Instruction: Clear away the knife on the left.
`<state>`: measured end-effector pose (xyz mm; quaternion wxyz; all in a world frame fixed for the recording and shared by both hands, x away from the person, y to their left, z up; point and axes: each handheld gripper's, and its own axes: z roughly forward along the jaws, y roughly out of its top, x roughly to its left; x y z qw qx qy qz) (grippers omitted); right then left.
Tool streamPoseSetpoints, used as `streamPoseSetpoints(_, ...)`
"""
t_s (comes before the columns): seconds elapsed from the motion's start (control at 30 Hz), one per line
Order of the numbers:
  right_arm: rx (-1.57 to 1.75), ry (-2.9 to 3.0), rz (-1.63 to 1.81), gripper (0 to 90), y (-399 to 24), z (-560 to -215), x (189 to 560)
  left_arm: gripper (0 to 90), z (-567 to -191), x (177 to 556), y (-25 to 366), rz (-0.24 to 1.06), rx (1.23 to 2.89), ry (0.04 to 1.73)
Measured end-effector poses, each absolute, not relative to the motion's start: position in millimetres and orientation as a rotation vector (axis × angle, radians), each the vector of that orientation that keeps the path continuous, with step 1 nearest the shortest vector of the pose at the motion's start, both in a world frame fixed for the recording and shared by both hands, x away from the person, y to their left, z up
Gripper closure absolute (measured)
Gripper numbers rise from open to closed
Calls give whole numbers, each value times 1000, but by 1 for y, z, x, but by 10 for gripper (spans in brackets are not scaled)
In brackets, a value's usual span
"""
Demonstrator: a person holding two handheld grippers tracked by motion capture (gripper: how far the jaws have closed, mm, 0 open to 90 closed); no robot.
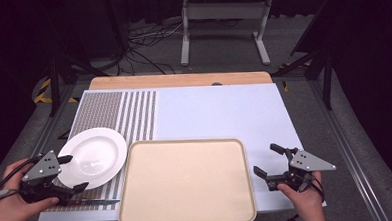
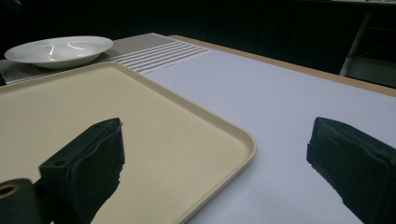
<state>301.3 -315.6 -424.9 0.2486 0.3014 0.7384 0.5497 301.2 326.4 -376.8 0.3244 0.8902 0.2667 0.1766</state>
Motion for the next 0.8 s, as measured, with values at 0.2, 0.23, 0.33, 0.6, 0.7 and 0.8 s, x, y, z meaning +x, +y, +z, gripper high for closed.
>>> streamPoseSetpoints(0.2,821,2024,1498,45,-315,-426,302,87,-373,302,327,416,2402,659)
streamPoseSetpoints(0.23,820,2027,1496,45,-315,-426,302,90,-372,302,328,416,2405,648)
streamPoseSetpoints(0.33,819,2028,1495,46,-315,-426,302,125,-371,303,330,410,2417,633)
streamPoseSetpoints(0.6,821,2040,1493,47,-315,-428,302,158,-372,303,333,328,2510,603)
streamPoseSetpoints(0.7,816,2042,1490,47,-314,-428,302,158,-374,302,333,304,2546,591)
streamPoseSetpoints(0.8,817,2045,1489,47,-314,-428,302,171,-375,303,334,286,2574,579)
